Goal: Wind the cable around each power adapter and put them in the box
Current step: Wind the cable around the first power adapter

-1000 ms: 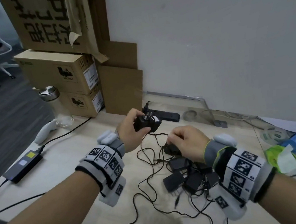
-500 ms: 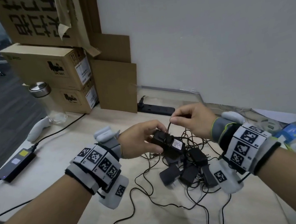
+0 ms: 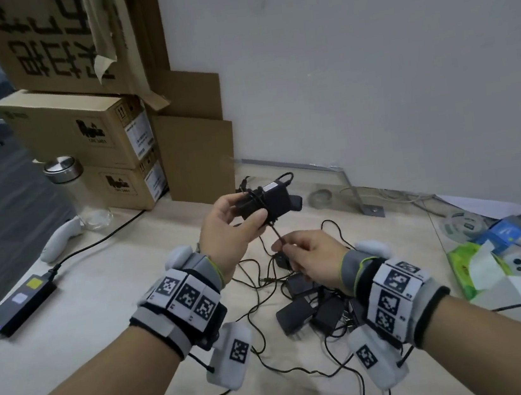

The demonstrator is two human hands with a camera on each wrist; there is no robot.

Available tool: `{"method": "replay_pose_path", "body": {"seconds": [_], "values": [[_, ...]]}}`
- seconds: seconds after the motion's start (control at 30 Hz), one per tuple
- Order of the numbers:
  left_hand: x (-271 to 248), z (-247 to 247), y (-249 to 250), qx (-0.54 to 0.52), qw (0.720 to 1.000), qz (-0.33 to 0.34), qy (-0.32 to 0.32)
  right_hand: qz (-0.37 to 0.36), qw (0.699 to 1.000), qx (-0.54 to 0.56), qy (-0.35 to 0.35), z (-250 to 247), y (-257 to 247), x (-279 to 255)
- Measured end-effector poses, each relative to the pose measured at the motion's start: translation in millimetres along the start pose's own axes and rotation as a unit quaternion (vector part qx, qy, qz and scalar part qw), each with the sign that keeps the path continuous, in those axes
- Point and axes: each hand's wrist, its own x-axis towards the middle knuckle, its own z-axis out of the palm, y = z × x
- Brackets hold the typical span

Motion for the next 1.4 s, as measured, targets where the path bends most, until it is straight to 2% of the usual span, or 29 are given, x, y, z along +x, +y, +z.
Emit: {"method": "replay_pose_path", "body": {"seconds": [0.07,0.13,0.23,0.33,0.4,0.43,0.5,0.53,0.6,0.7,0.8,0.93,1.03,1.1,1.2,1.33,1.4], "values": [[5.6,-6.2,-5.7,0.140,0.987,0.058,0.047,-0.006,0.999,-0.037,-0.015,2.9,-1.4,-3.2],[10.0,-15.0,-6.9,0.305,0.946,0.109,0.035,-0.025,0.993,-0.109,-0.023,-2.2,-6.0,-6.0],[12.8,-26.5,-6.4,0.464,0.875,0.120,-0.069,-0.063,0.972,-0.226,-0.016,-15.9,-18.7,-8.2],[9.4,-30.4,-2.5,0.512,0.832,0.096,-0.191,-0.092,0.958,-0.272,0.003,-33.5,-30.5,-6.3],[3.9,-31.7,-0.8,0.511,0.816,0.065,-0.263,-0.107,0.961,-0.255,0.007,-43.4,-38.4,-3.5],[0.9,-32.4,-0.7,0.487,0.821,0.052,-0.292,-0.112,0.965,-0.239,0.005,-47.7,-39.9,0.1],[-3.7,-33.9,0.0,0.357,0.871,0.020,-0.336,-0.117,0.977,-0.179,0.007,-54.4,-37.6,6.8],[-5.1,-34.9,0.1,0.273,0.899,-0.001,-0.341,-0.116,0.984,-0.136,0.008,-56.5,-34.6,9.3],[-6.8,-35.9,0.6,0.138,0.932,-0.037,-0.333,-0.100,0.994,-0.038,0.003,-59.1,-24.8,11.4],[-10.5,-32.7,-0.6,0.003,0.938,-0.074,-0.339,-0.045,0.994,0.097,-0.029,-54.7,-12.9,11.1],[-13.9,-24.5,-0.9,-0.106,0.937,-0.105,-0.315,-0.021,0.987,0.145,-0.059,-43.2,-11.1,7.4],[-12.7,-16.2,0.4,-0.128,0.967,-0.107,-0.192,-0.009,0.990,0.139,-0.036,-27.7,-16.7,-0.1],[-10.6,-15.3,-0.9,-0.081,0.981,-0.099,-0.147,-0.006,0.995,0.097,-0.006,-20.4,-17.4,0.7],[-8.8,-17.5,-3.9,-0.075,0.979,-0.115,-0.148,-0.011,0.996,0.085,0.019,-17.2,-17.9,1.7],[-7.9,-19.2,-8.1,-0.065,0.970,-0.114,-0.204,-0.026,0.997,0.058,0.040,-15.8,-15.0,2.9],[-10.9,-17.6,-4.2,-0.054,0.966,-0.131,-0.218,-0.030,0.997,0.059,0.048,-15.3,-11.4,3.2],[-13.4,-15.1,-3.0,-0.045,0.959,-0.129,-0.250,-0.028,0.997,0.060,0.041,-15.3,-13.4,1.1]]}}
